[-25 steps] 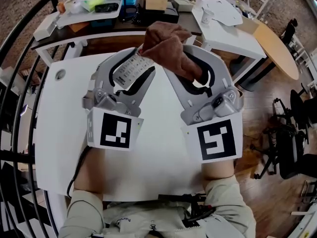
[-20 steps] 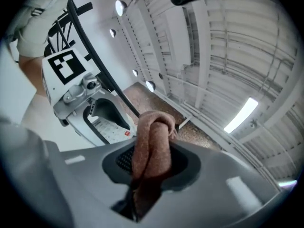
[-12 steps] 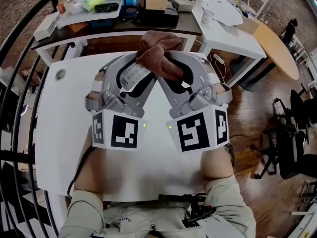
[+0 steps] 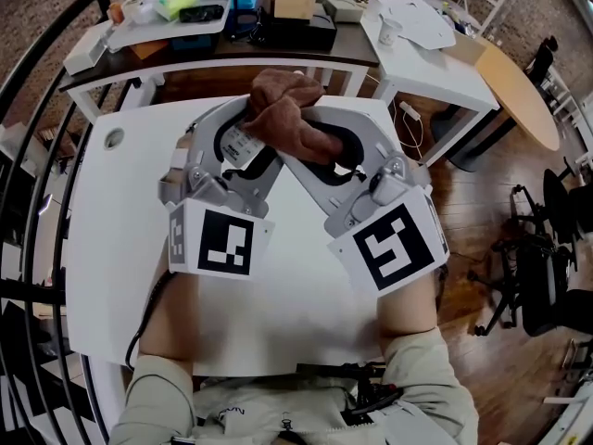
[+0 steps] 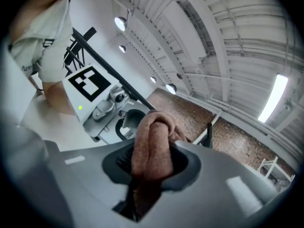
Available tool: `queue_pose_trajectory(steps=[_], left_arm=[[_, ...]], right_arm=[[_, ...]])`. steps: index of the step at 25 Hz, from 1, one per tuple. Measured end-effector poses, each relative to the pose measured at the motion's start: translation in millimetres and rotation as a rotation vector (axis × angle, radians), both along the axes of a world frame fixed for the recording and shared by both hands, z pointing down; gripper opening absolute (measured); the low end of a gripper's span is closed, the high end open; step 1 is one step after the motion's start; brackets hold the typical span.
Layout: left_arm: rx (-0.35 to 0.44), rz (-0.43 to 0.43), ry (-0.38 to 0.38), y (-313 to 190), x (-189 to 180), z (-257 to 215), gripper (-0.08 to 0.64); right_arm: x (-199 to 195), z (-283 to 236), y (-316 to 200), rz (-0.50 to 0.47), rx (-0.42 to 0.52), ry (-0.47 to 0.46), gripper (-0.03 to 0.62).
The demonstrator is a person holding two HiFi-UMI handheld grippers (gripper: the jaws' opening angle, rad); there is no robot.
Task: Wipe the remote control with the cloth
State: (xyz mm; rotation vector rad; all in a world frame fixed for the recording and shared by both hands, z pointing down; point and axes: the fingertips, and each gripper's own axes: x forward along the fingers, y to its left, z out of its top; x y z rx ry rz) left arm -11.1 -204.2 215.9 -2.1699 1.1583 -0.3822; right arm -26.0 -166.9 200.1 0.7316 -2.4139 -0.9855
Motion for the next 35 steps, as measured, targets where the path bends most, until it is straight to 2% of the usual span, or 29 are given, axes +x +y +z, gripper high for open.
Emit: queue_pose_trajectory(steps=[2,6,9,13,19,22,27,35], left_arm=[[-0.010,0.002,0.015,0,-1,-1,0.244],[-0.016,0.024,0.083,1,-6,-14,0.244],[-0.037,0.015,0.187,-2,-18,-24,0.244],[-0.097,-0.025,0.352,-11,-41,-30,0.244],[-0.144,-0.108,0.475,-28,-81,-25,0.244],[-0.181,-0.133,0.513,-34,-91,-20,0.244],[-0.260,-0.152,0.528,-46,-97,-3,0.245],[-0.389,-0.205,0.499,-69,-100,38,0.244]], right_arm=[[2,-10,2,-0.026,-0.017,-0.075,0.097],[23,-46,-8,0.030,-0.018,-0.366,0.097],[45,-63,-20,0.090,0.011,-0.502,0.097],[70,-69,-37,0.161,0.015,-0.606,0.097],[78,-56,-55,0.218,-0.022,-0.612,0.097],[78,-47,-63,0.235,-0.046,-0.601,0.097],[78,-29,-79,0.261,-0.107,-0.595,0.097],[80,7,-107,0.320,-0.218,-0.545,0.097]])
